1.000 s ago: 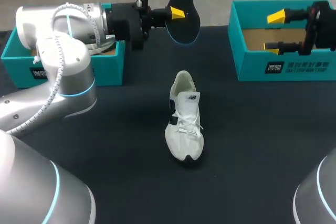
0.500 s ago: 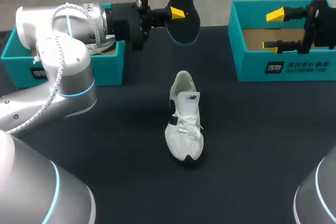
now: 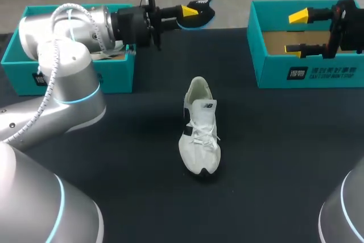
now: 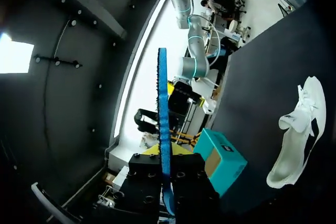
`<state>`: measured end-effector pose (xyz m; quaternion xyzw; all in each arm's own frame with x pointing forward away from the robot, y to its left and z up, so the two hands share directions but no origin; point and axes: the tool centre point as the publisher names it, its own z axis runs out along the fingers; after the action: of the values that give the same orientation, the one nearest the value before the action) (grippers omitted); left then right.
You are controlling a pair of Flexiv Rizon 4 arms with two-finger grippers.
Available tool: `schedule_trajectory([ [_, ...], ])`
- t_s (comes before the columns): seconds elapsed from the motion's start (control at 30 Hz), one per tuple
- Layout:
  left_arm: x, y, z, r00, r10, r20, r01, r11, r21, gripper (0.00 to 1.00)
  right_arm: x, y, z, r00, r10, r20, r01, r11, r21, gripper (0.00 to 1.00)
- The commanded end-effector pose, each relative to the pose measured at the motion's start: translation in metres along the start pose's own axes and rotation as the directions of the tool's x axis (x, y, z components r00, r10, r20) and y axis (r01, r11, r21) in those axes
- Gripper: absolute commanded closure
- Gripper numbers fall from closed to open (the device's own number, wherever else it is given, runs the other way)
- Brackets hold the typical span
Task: Take the shoe out of the shoebox, open the shoe tongue, remove and reinsert the insole, then place the shoe into the shoebox
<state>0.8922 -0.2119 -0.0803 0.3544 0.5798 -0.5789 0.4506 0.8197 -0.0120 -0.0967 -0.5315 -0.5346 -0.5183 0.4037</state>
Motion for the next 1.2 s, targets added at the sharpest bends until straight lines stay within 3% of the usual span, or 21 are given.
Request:
schedule_trajectory([
  [0.03,-0.009,-0.007,-0.003,0.782,-0.623,-0.023,0.623,0.780,0.057,1.00,0.000,0.001,0.001,1.000,0.001,0.001,-0.001,1.000,0.000,0.00],
  [0.57,-0.011,-0.007,-0.003,0.770,-0.637,-0.032,0.638,0.768,0.055,1.00,0.000,0.001,0.001,1.000,0.001,0.001,-0.001,1.000,0.000,0.00],
  [0.77,-0.015,-0.012,-0.001,0.407,-0.912,-0.054,0.911,0.401,0.098,1.00,0.000,0.001,0.001,1.000,0.001,0.001,-0.001,1.000,0.000,0.00],
  [0.83,-0.018,-0.014,-0.001,0.327,-0.942,-0.073,0.942,0.319,0.103,1.00,0.000,0.001,0.001,1.000,0.001,0.001,-0.001,1.000,0.000,0.00],
  [0.87,-0.020,-0.015,-0.001,0.231,-0.969,-0.089,0.971,0.224,0.089,1.00,0.000,0.001,0.001,1.000,0.001,0.001,-0.001,1.000,0.000,0.00],
  [1.0,-0.018,-0.019,-0.003,0.048,-0.988,-0.146,0.999,0.044,0.029,1.00,0.000,0.001,0.001,1.000,0.001,0.001,-0.001,1.000,0.000,0.00],
  [1.03,-0.017,-0.019,-0.004,-0.027,-0.987,-0.158,1.000,-0.029,0.010,1.00,0.000,0.001,0.001,1.000,0.001,0.001,-0.001,1.000,0.000,0.00],
  [1.2,-0.011,-0.020,-0.006,-0.199,-0.963,-0.181,0.979,-0.186,-0.086,1.00,0.000,0.001,0.001,1.000,0.001,0.001,-0.001,1.000,0.000,0.00],
])
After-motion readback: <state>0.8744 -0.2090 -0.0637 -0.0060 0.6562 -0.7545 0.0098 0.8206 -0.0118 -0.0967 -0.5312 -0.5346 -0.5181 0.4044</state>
